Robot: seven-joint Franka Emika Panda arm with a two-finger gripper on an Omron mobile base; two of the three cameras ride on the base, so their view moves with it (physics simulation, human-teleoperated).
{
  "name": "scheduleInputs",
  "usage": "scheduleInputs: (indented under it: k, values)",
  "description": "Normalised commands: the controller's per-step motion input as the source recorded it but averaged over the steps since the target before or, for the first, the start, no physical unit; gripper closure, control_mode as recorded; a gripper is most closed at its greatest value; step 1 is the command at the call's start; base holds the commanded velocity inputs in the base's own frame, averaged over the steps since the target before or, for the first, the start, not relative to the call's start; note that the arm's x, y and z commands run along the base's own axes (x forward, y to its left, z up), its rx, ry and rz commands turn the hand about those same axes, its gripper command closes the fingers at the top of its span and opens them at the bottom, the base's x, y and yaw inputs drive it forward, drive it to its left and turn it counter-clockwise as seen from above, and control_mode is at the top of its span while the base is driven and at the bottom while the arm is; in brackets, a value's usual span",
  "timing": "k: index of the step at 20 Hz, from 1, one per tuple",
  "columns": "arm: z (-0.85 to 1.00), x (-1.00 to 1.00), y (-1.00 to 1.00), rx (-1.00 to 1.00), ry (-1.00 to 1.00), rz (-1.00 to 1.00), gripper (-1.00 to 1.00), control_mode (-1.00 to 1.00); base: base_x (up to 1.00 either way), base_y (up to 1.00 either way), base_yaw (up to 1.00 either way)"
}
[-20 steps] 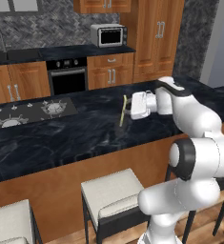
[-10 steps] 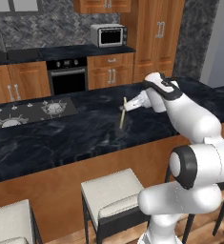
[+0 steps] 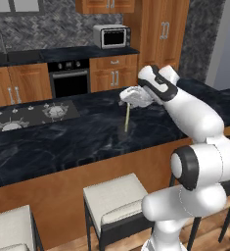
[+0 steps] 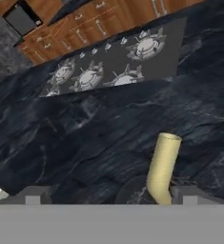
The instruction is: Take a straw from the drawer in front and place it inside the glass cup on the dining counter.
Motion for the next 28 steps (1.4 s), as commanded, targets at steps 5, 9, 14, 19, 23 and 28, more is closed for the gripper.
scheduleInputs:
  k: [5,9,14,19,23,28]
  values:
    - [0.05,-0.02,0.0,0.0,0.44,-0.27,-1.0,-1.0,0.0,0.0,0.0]
    - [-0.02,-0.07,0.0,0.0,0.45,-0.26,-1.0,-1.0,0.0,0.0,0.0]
    - [-0.04,-0.28,0.0,0.0,0.42,-0.25,-1.0,-1.0,0.0,0.0,0.0]
    - [0.0,-0.98,-0.01,0.0,0.12,-0.28,-1.0,-1.0,0.0,0.0,0.0]
    - [-0.01,-1.0,-0.03,-0.01,0.0,-0.28,-1.0,-1.0,0.0,0.0,0.0]
    - [-0.06,-0.99,-0.02,-0.09,0.0,-0.3,-1.0,-1.0,0.0,0.0,0.0]
